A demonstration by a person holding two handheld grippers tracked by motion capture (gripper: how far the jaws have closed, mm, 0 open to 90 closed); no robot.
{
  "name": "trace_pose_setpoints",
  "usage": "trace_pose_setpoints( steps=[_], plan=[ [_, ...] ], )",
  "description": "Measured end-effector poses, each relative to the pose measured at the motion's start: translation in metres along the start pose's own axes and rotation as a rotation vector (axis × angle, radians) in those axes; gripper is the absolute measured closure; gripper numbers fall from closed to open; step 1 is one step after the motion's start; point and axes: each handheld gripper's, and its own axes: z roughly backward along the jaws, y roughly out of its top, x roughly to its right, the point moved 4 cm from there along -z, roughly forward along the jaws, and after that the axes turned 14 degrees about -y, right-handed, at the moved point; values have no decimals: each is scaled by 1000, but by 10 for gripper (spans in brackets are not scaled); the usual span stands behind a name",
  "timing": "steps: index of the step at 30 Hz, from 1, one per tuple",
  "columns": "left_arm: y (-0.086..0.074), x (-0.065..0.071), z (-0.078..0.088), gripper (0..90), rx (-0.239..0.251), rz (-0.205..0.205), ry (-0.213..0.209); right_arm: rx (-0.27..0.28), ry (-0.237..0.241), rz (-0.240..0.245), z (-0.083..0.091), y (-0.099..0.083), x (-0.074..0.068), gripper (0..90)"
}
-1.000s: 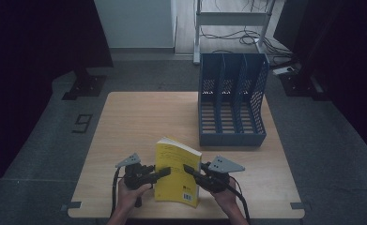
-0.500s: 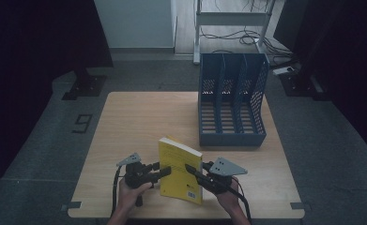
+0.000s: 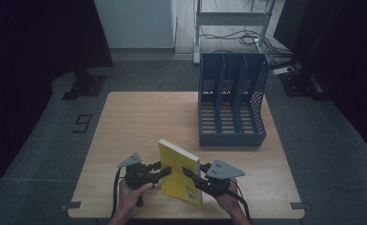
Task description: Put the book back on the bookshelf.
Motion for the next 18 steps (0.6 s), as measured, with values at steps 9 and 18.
trace_pose_setpoints(
  steps=[9, 18],
  plan=[
    [0, 0, 0, 499, -1, 10, -24, -59, -54, -5, -8, 0, 0, 729],
    [4, 2, 4, 483, 45, 13, -39, -14, -59, 3, -6, 4, -4, 747]
  ],
)
